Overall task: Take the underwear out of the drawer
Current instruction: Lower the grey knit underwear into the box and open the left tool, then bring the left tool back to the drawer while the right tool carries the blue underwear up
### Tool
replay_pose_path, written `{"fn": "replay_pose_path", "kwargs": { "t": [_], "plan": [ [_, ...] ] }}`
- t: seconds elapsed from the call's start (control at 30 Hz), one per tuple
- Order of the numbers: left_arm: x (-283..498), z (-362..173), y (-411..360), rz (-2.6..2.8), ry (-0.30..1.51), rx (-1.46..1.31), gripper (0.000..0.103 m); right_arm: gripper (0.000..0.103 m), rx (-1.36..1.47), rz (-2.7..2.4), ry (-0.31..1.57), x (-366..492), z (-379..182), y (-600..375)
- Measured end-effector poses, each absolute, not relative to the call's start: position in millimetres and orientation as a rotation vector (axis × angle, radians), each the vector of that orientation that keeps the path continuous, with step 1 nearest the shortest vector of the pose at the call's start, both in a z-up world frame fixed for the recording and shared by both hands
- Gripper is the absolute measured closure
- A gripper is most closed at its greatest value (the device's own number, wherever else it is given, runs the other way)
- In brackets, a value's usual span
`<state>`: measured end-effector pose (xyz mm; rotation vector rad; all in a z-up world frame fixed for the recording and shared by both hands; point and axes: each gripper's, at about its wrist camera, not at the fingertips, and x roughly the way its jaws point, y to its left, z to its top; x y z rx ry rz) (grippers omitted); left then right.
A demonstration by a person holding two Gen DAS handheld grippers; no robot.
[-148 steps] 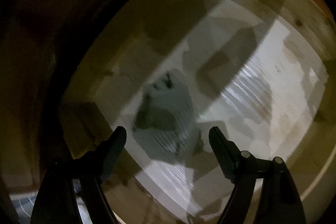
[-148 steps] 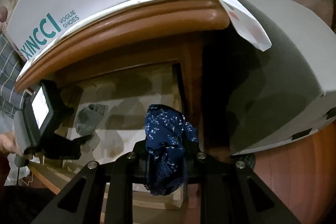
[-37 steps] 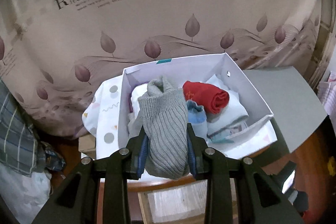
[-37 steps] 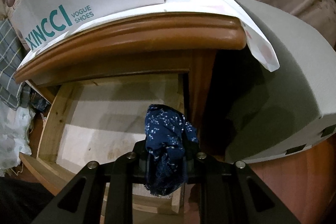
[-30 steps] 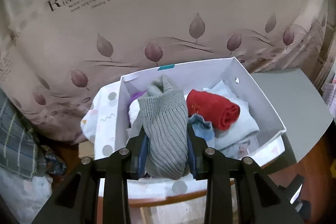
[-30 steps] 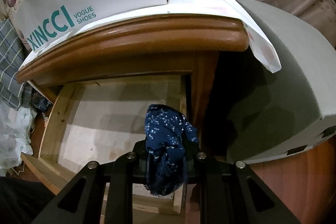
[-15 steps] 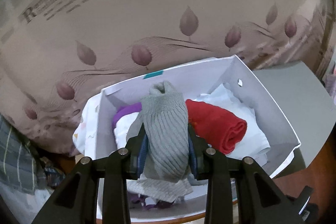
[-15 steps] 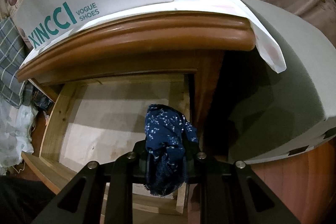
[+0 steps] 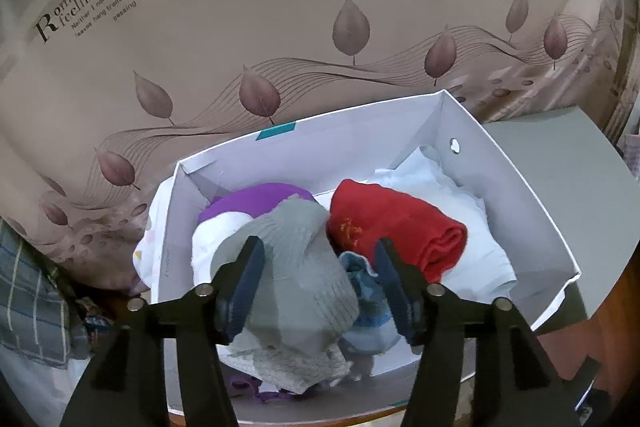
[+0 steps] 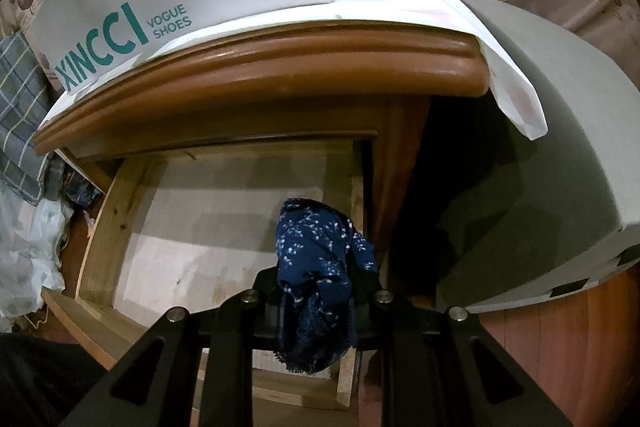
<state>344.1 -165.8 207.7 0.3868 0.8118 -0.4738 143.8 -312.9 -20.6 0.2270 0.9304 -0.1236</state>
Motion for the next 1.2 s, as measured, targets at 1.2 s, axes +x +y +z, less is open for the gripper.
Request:
{"fn": "replay_pose_path", "kwargs": {
  "t": [1.2],
  "plan": [
    [227.5, 175.4, -20.9, -0.134, 0.722, 0.221, 0.015, 0.082, 0.174, -0.137, 0.944, 146.8, -28.6, -303.9]
  ]
}}
